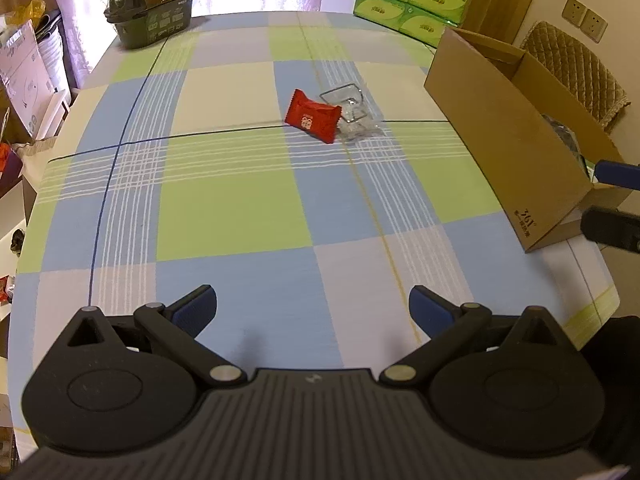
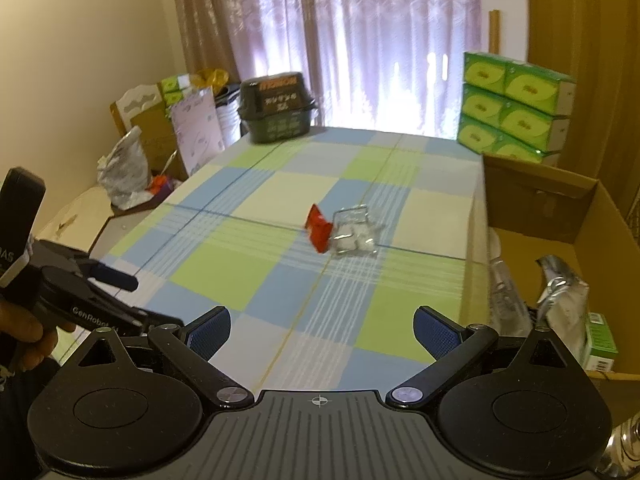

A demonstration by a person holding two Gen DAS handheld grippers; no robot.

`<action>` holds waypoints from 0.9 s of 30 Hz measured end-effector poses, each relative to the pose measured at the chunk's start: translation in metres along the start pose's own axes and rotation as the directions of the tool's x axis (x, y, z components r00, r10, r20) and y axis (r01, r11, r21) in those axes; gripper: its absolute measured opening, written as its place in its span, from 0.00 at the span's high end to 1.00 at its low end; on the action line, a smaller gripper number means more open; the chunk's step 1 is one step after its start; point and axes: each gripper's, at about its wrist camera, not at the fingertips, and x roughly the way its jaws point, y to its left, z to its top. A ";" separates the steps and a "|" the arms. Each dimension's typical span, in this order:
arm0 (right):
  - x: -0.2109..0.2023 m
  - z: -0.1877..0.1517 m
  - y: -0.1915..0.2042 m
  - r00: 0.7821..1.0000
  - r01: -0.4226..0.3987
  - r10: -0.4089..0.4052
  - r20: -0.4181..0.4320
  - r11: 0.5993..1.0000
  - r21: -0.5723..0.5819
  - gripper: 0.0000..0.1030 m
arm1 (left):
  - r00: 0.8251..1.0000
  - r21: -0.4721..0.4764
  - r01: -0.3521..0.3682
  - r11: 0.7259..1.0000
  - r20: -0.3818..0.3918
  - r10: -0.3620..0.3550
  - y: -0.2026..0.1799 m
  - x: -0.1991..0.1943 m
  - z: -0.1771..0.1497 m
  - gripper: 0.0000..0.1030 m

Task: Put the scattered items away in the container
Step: 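Move both open tools back over the red packet and clear box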

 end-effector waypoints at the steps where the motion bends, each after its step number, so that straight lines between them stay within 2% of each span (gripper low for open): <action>1: 0.003 0.000 0.002 1.000 -0.003 0.003 -0.006 1.000 -0.003 0.01 | 1.000 0.003 -0.001 1.000 -0.001 0.001 0.001 0.001 0.001 0.02; 19: 0.060 0.009 0.017 0.997 -0.019 0.016 -0.081 0.999 -0.038 0.01 | 1.000 0.015 0.001 1.000 -0.016 0.000 0.024 0.028 0.013 0.02; 27: 0.100 0.014 0.006 0.996 0.027 -0.028 -0.090 0.999 -0.020 0.01 | 1.000 0.096 -0.024 0.995 -0.004 0.025 0.034 0.053 0.029 0.02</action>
